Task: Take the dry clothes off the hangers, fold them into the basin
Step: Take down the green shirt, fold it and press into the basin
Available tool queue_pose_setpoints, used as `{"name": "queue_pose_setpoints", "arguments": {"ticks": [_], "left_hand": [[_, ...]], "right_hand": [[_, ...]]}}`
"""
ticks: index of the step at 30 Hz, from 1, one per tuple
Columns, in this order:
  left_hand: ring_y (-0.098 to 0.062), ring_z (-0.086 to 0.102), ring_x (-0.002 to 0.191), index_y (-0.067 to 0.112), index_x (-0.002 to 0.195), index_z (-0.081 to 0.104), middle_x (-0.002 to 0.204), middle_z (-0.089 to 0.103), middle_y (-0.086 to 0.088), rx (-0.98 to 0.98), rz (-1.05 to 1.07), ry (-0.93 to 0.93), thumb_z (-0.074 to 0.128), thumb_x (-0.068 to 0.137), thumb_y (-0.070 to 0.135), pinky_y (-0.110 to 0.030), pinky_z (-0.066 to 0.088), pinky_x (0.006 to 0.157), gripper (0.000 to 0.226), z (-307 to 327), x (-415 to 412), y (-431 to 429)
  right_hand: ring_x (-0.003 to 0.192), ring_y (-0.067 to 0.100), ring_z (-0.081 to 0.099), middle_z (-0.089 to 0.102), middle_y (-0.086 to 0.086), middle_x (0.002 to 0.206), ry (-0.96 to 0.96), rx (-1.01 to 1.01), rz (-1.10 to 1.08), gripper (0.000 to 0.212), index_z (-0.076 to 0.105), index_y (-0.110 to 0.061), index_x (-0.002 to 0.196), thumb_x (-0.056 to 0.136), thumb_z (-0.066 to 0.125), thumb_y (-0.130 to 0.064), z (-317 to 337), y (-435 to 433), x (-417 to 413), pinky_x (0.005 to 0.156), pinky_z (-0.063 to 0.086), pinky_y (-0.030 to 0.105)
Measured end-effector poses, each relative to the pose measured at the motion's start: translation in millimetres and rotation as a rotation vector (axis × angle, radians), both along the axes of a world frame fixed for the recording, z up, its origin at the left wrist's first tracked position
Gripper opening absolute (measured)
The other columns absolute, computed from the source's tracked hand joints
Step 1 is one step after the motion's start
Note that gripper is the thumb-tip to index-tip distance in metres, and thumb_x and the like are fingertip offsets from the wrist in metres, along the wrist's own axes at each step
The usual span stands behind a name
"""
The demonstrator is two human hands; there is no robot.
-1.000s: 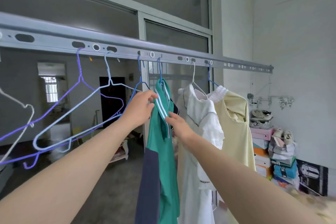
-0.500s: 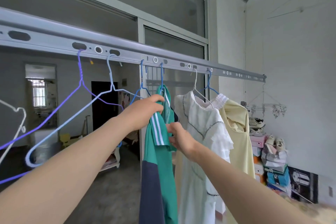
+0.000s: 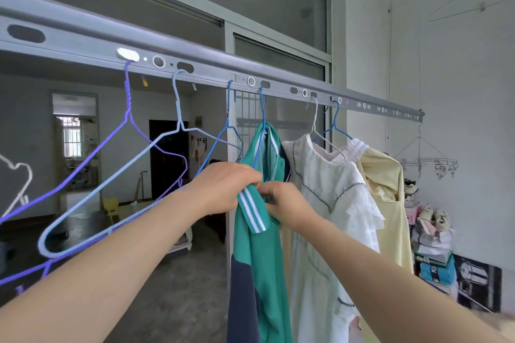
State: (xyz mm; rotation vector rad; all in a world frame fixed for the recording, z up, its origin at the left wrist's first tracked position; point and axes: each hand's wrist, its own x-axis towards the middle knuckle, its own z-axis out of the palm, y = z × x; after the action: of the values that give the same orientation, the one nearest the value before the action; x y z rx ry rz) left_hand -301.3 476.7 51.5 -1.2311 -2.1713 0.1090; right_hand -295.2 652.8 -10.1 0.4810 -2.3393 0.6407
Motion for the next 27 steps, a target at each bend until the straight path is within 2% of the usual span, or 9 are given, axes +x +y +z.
{"name": "queue_pose_setpoints", "arguments": {"ticks": [3,7,9,13,16,18,20,22,27], "left_hand": [[-0.017,0.051,0.083,0.018,0.085,0.057,0.078,0.045,0.009,-0.027,-0.005,-0.029,0.047,0.068,-0.008,-0.033,0.042,0.065,0.032,-4.7,-0.6,-4.3],[-0.016,0.052,0.085,0.021,0.080,0.051,0.074,0.042,0.009,-0.076,-0.004,0.012,0.045,0.069,-0.009,-0.033,0.042,0.064,0.033,-7.2,1.9,-11.2],[-0.016,0.052,0.088,0.025,0.080,0.047,0.077,0.041,0.010,-0.113,0.016,-0.003,0.044,0.071,-0.009,-0.033,0.041,0.065,0.036,-8.1,3.6,-16.9],[-0.018,0.050,0.102,0.022,0.111,0.063,0.101,0.053,0.006,-0.232,0.078,-0.035,0.042,0.079,-0.011,-0.031,0.042,0.076,0.050,-15.8,-1.3,-25.5],[-0.021,0.050,0.097,0.018,0.107,0.064,0.102,0.052,0.002,-0.346,0.126,-0.044,0.045,0.078,-0.010,-0.034,0.037,0.068,0.044,-27.3,-6.7,-26.3],[-0.023,0.051,0.096,0.015,0.104,0.064,0.103,0.052,-0.001,-0.371,0.138,-0.084,0.047,0.078,-0.008,-0.036,0.040,0.070,0.039,-34.0,-14.0,-26.8],[-0.026,0.052,0.096,0.013,0.097,0.065,0.101,0.054,-0.004,-0.303,0.100,-0.132,0.048,0.078,-0.004,-0.037,0.042,0.076,0.030,-39.7,-25.0,-27.2],[-0.030,0.056,0.092,0.011,0.088,0.066,0.094,0.057,-0.007,-0.154,0.041,-0.128,0.051,0.074,-0.001,-0.038,0.043,0.075,0.024,-42.2,-37.6,-25.9],[-0.030,0.057,0.085,0.009,0.076,0.064,0.084,0.056,-0.006,0.205,0.054,-0.089,0.055,0.067,0.000,-0.039,0.045,0.071,0.015,-36.2,-59.6,-7.0]], "right_hand": [[0.084,0.015,0.062,0.068,-0.002,0.094,0.056,0.113,-0.089,0.016,0.069,-0.019,0.100,0.085,0.064,-0.018,-2.0,-4.0,-2.5,0.074,0.050,0.032],[0.083,0.011,0.055,0.065,-0.004,0.093,0.113,0.133,-0.094,0.014,0.067,-0.019,0.101,0.087,0.062,-0.020,-3.6,-4.8,-1.9,0.068,0.038,0.026],[0.085,0.011,0.057,0.064,-0.005,0.095,0.104,0.110,-0.081,0.013,0.066,-0.021,0.100,0.088,0.063,-0.027,-5.0,-1.7,-4.7,0.073,0.044,0.029],[0.088,0.016,0.057,0.056,-0.007,0.103,0.090,0.106,-0.078,0.014,0.057,-0.024,0.104,0.093,0.055,-0.033,-11.9,1.7,-10.9,0.081,0.048,0.038],[0.085,0.016,0.051,0.049,-0.009,0.099,0.154,0.103,-0.021,0.009,0.046,-0.024,0.102,0.097,0.044,-0.031,-16.2,-2.2,-8.7,0.080,0.046,0.038],[0.082,0.013,0.046,0.045,-0.011,0.093,0.220,0.065,0.000,0.005,0.041,-0.027,0.097,0.095,0.037,-0.029,-15.9,-5.4,-4.1,0.078,0.043,0.034],[0.081,0.012,0.044,0.046,-0.009,0.090,0.283,-0.010,0.016,0.010,0.041,-0.023,0.097,0.093,0.033,-0.027,-15.3,-6.2,0.8,0.076,0.040,0.032],[0.084,0.014,0.049,0.052,-0.004,0.092,0.309,-0.099,0.026,0.023,0.048,-0.017,0.108,0.092,0.034,-0.024,-15.4,-2.8,5.1,0.078,0.041,0.032],[0.081,0.005,0.052,0.051,-0.014,0.114,0.305,-0.187,-0.092,0.044,0.043,-0.026,0.129,0.087,0.042,-0.013,-24.4,21.2,12.8,0.077,0.046,0.030]]}}
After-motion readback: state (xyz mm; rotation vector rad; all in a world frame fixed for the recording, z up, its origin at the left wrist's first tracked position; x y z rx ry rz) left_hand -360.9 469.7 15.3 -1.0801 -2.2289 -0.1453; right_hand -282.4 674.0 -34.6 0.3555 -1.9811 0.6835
